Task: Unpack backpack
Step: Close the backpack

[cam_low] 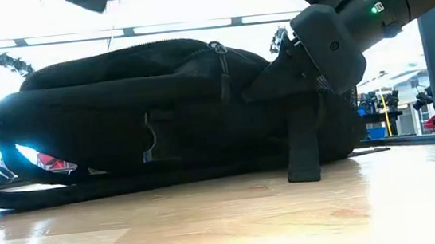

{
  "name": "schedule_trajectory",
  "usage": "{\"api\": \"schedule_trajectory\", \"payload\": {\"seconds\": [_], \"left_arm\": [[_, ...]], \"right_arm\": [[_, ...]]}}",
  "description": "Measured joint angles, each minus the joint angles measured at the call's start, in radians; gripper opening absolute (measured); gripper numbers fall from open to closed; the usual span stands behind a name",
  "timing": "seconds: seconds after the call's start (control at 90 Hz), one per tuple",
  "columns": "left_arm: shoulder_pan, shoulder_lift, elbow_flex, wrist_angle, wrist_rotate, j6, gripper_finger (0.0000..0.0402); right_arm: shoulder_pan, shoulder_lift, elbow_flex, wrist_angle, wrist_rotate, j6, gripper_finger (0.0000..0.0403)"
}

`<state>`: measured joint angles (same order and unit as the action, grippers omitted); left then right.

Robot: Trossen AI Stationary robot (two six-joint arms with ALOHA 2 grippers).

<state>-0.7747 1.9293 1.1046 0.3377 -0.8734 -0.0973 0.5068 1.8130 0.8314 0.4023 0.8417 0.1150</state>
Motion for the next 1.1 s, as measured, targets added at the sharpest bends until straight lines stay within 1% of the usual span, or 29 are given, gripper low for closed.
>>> {"api": "schedule_trajectory", "payload": {"seconds": [0.033, 0.067, 0.156, 0.222, 0.456, 0.756, 0.856, 0.922, 0.978, 1.1], "left_arm": [[0.010, 0.002, 0.000, -0.039, 0.039, -0.066, 0.0122], [0.024, 0.006, 0.000, -0.073, 0.055, -0.123, 0.0122], [0.065, 0.009, -0.002, -0.145, 0.042, -0.230, 0.0122], [0.094, 0.009, -0.002, -0.158, 0.031, -0.276, 0.0122], [0.173, 0.008, -0.044, -0.169, 0.029, -0.352, 0.0122], [0.203, 0.008, -0.061, -0.164, -0.003, -0.379, 0.0122], [0.202, 0.007, -0.060, -0.225, 0.007, -0.386, 0.0122], [0.191, 0.007, -0.059, -0.282, 0.056, -0.382, 0.0122], [0.177, 0.007, -0.059, -0.325, 0.077, -0.400, 0.0122], [0.143, 0.007, -0.061, -0.376, 0.069, -0.447, 0.0122]], "right_arm": [[0.000, 0.000, 0.000, 0.001, 0.000, 0.000, 0.0027], [-0.001, 0.000, 0.000, 0.004, 0.000, 0.000, 0.0027], [-0.001, 0.000, 0.000, 0.011, 0.000, 0.000, 0.0027], [-0.001, 0.000, 0.000, 0.012, 0.000, 0.000, 0.0027], [-0.002, 0.000, 0.000, 0.007, 0.005, 0.000, 0.0027], [-0.002, 0.000, 0.000, -0.011, 0.001, 0.022, 0.0027], [-0.002, 0.000, 0.000, -0.011, -0.003, 0.023, 0.0027], [-0.002, 0.000, 0.000, -0.012, -0.008, 0.023, 0.0027], [-0.002, 0.001, 0.000, -0.013, -0.009, 0.023, 0.0027], [-0.002, 0.001, 0.000, -0.013, -0.012, 0.023, 0.0027]]}}
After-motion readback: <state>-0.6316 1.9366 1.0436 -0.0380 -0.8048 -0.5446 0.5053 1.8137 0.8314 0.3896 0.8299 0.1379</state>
